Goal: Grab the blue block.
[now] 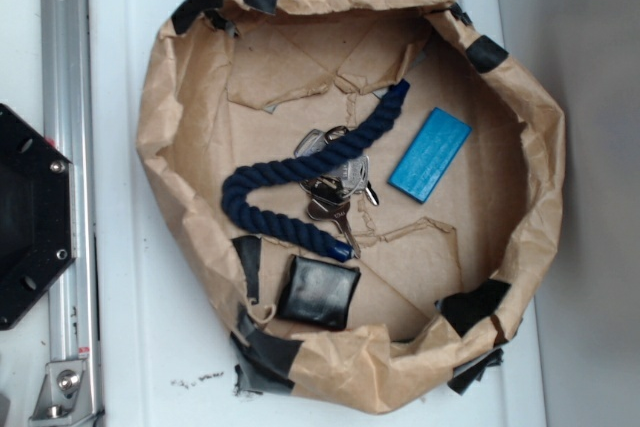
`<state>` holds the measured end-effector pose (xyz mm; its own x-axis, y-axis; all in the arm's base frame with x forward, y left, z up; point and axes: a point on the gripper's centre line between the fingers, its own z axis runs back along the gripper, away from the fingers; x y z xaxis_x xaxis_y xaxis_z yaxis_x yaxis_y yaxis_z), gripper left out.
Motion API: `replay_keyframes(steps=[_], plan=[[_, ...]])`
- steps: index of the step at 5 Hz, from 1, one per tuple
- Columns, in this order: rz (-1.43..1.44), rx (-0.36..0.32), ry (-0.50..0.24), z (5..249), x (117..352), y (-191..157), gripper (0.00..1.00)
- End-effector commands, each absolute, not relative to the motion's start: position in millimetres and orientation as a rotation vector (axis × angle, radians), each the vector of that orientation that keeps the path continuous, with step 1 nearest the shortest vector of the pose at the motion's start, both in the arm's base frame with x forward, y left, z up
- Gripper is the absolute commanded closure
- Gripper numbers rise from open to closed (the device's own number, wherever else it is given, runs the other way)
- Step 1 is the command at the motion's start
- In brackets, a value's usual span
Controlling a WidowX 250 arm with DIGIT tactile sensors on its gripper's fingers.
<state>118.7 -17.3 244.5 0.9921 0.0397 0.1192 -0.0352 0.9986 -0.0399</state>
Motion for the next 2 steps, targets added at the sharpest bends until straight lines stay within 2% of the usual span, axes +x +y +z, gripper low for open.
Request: replay_keyframes(steps=[1,2], plan=[[0.038,-0.038,-0.120,244,119,-17,0.00],[0.147,-0.047,-0.185,194,169,-14,0.00]])
